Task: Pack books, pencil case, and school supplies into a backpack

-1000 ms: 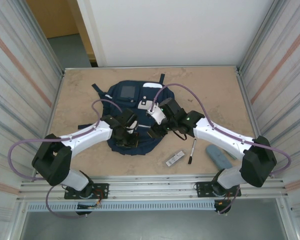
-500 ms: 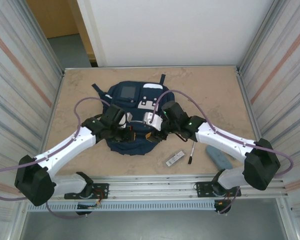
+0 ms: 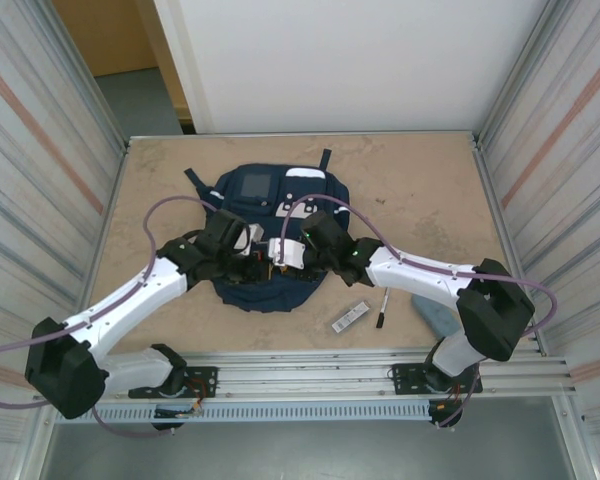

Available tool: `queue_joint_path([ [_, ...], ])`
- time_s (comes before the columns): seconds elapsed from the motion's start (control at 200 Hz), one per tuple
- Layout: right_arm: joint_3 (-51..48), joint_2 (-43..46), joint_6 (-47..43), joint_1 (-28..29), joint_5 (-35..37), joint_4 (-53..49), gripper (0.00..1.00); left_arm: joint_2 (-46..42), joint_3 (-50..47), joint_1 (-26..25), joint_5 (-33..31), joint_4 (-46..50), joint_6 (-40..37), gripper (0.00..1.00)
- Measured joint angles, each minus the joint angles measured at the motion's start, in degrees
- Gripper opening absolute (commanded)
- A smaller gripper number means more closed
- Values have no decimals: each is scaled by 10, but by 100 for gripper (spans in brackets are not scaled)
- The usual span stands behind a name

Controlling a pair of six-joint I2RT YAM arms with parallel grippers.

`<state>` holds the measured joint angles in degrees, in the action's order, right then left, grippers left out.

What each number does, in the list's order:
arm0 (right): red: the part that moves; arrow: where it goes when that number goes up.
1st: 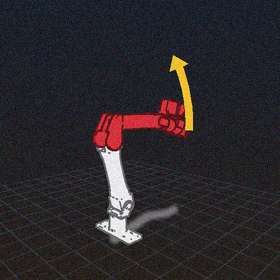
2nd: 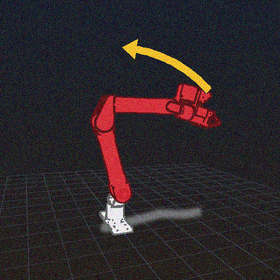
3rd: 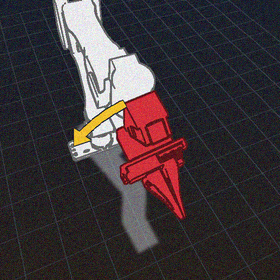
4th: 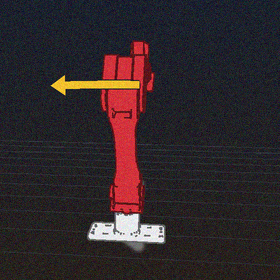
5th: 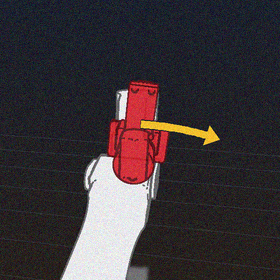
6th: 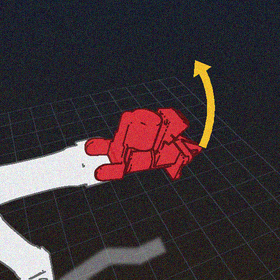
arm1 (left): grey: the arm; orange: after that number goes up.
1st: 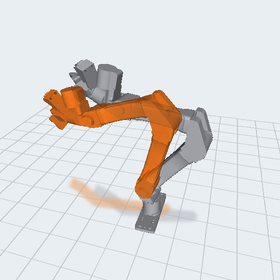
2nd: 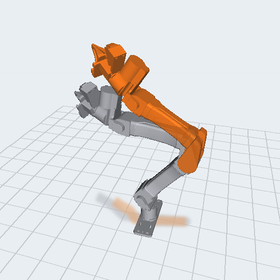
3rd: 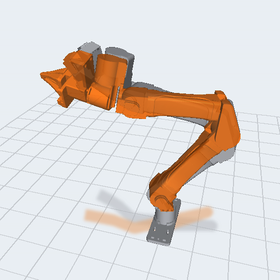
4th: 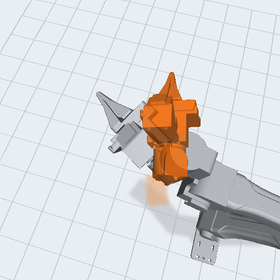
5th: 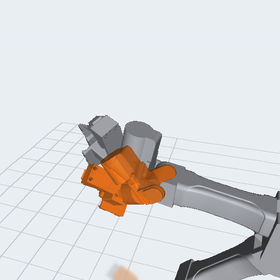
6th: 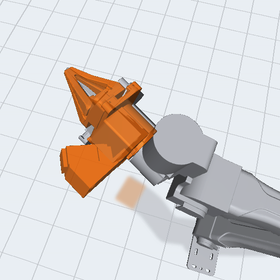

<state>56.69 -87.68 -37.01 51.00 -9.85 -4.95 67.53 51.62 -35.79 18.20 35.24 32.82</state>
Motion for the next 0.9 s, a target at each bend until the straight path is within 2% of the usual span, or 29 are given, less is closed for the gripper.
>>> queue_joint_path([
  [0.065, -7, 5, -4, -2, -7, 9, 0, -8, -2, 11, -1, 0, 0, 0],
  [0.14, -21, 18, -5, -11, -14, 15, 0, -22, -13, 37, 5, -1, 0, 0],
  [0.356, -61, 60, 0, -60, -17, 34, 0, -63, -59, 151, 15, 5, 0, 0],
  [0.491, -75, 76, 19, -86, -22, 43, 0, -65, -85, 183, 33, -18, 2, 0],
  [0.561, -82, 79, 25, -94, -22, 45, 6, -62, -89, 180, 52, -34, 5, 0],
  [0.621, -83, 80, 30, -95, -22, 35, 25, -58, -89, 165, 60, -42, 9, 0],
  [0.631, -83, 81, 33, -94, -22, 33, 32, -57, -89, 160, 60, -43, 9, 0],
  [0.682, -82, 85, 31, -89, -22, 19, 42, -53, -87, 136, 58, -43, 9, 0],
  [0.812, -68, 91, 25, -50, -35, -18, 45, -47, -61, 57, 40, -39, 9, 0],
  [0.897, -57, 90, 24, -24, -39, -20, 46, -42, -39, 27, 37, -38, 9, 0],
])
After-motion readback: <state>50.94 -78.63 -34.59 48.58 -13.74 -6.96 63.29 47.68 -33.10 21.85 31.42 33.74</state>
